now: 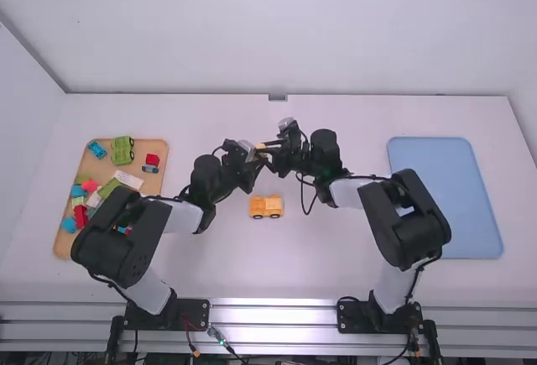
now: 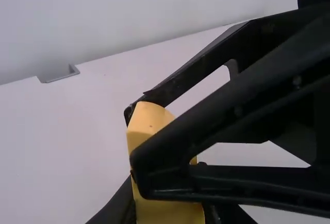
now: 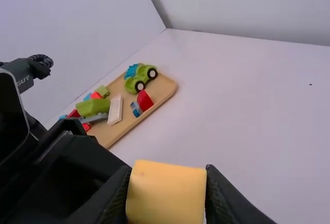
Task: Assemble lego blocks to make yellow taxi
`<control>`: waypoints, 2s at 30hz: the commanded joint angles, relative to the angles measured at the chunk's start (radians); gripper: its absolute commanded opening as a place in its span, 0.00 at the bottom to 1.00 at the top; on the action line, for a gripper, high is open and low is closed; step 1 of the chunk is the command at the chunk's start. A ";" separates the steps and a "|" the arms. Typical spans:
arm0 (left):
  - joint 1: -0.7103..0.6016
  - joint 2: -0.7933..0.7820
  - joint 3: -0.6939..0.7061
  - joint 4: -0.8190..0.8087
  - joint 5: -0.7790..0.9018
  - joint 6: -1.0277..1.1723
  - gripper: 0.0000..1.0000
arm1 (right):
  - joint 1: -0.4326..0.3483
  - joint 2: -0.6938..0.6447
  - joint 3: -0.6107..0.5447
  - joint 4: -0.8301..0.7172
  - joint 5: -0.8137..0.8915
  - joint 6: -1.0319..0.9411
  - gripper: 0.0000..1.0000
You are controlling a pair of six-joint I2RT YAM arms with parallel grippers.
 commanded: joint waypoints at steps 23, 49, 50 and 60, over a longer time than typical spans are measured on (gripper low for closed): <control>0.107 -0.014 0.130 -0.602 -0.092 0.098 0.99 | -0.044 0.004 0.288 -0.702 0.058 -0.353 0.23; 0.779 -1.015 -0.148 -0.855 -0.198 0.098 0.99 | 0.396 0.464 1.137 -1.873 0.474 -1.044 0.21; 0.800 -1.040 -0.148 -0.866 -0.199 0.098 0.99 | 0.415 0.481 1.145 -1.880 0.519 -1.041 0.21; 0.831 -1.028 -0.148 -0.878 -0.198 0.109 0.99 | 0.444 0.521 1.136 -1.866 0.556 -1.035 0.22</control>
